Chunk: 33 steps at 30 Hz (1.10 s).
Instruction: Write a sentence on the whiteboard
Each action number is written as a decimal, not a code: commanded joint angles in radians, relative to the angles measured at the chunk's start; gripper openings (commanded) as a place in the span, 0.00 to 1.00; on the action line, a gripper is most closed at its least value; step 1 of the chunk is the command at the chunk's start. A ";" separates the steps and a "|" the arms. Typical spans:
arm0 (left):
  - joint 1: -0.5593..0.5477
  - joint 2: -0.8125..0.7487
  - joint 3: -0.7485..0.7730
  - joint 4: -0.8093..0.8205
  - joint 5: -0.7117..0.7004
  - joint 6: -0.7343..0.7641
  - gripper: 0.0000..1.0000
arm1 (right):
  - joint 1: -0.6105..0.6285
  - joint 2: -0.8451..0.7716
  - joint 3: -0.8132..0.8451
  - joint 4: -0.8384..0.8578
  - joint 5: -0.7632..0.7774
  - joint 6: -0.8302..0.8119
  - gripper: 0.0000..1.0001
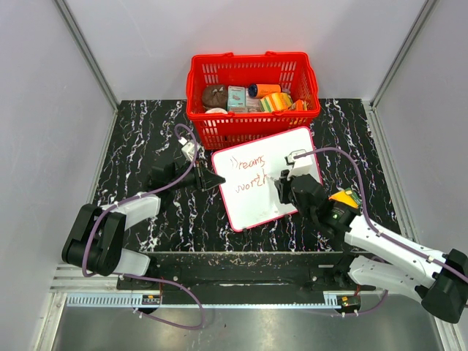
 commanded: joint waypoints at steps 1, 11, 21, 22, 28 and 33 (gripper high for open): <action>-0.021 -0.001 0.010 -0.018 -0.039 0.160 0.00 | -0.014 0.001 0.032 0.022 0.034 -0.017 0.00; -0.023 0.000 0.010 -0.019 -0.042 0.161 0.00 | -0.014 -0.037 0.000 -0.032 0.005 0.025 0.00; -0.026 0.003 0.012 -0.019 -0.044 0.161 0.00 | -0.014 -0.068 -0.039 -0.075 -0.040 0.090 0.00; -0.027 0.003 0.013 -0.019 -0.044 0.161 0.00 | -0.014 -0.071 -0.042 -0.080 -0.044 0.094 0.00; -0.028 0.003 0.013 -0.019 -0.045 0.161 0.00 | -0.014 -0.097 -0.065 -0.092 -0.052 0.128 0.00; -0.029 0.000 0.012 -0.023 -0.051 0.163 0.00 | -0.014 -0.133 -0.027 -0.090 -0.026 0.101 0.00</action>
